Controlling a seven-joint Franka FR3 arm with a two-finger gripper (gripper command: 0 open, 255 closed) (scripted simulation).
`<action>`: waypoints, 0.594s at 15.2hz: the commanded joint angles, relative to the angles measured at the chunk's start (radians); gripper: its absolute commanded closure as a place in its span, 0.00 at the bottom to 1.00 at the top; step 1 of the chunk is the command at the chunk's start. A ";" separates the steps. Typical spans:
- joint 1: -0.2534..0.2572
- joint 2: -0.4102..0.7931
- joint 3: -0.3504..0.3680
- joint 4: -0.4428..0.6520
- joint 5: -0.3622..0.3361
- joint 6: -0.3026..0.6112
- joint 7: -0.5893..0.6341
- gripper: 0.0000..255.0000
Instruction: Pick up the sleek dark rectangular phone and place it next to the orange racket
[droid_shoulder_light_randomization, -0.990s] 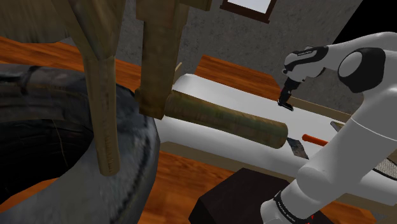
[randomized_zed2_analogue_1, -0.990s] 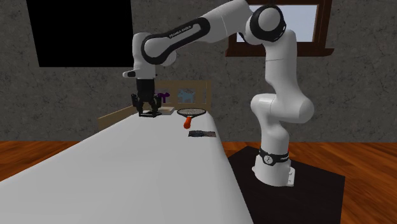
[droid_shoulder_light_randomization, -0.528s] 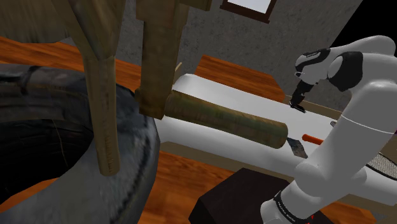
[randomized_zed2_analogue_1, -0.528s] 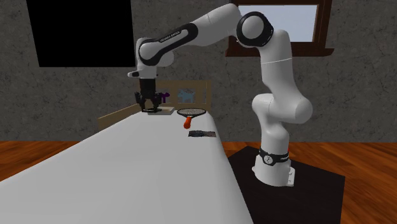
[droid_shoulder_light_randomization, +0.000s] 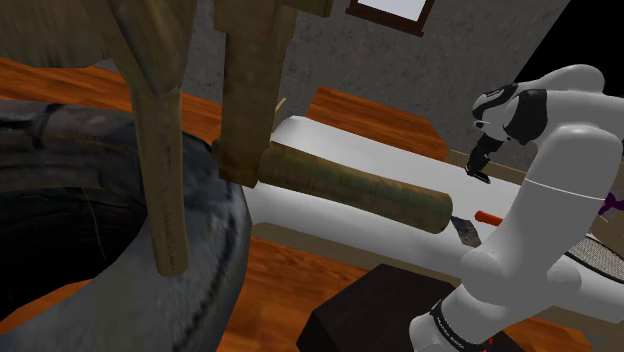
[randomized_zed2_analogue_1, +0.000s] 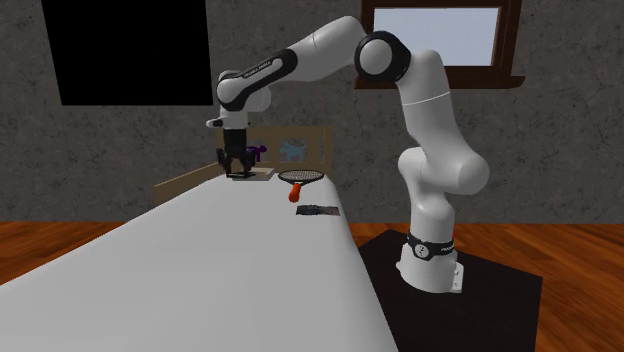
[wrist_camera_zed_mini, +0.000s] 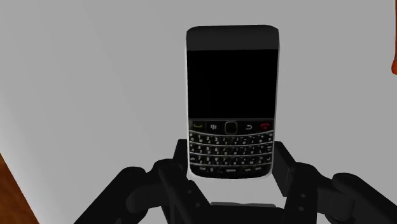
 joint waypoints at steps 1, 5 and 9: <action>-0.002 0.009 0.003 -0.013 0.007 0.021 -0.005 1.00; -0.006 0.028 0.011 -0.044 0.023 0.067 -0.015 1.00; -0.011 0.050 0.020 -0.072 0.042 0.111 -0.026 1.00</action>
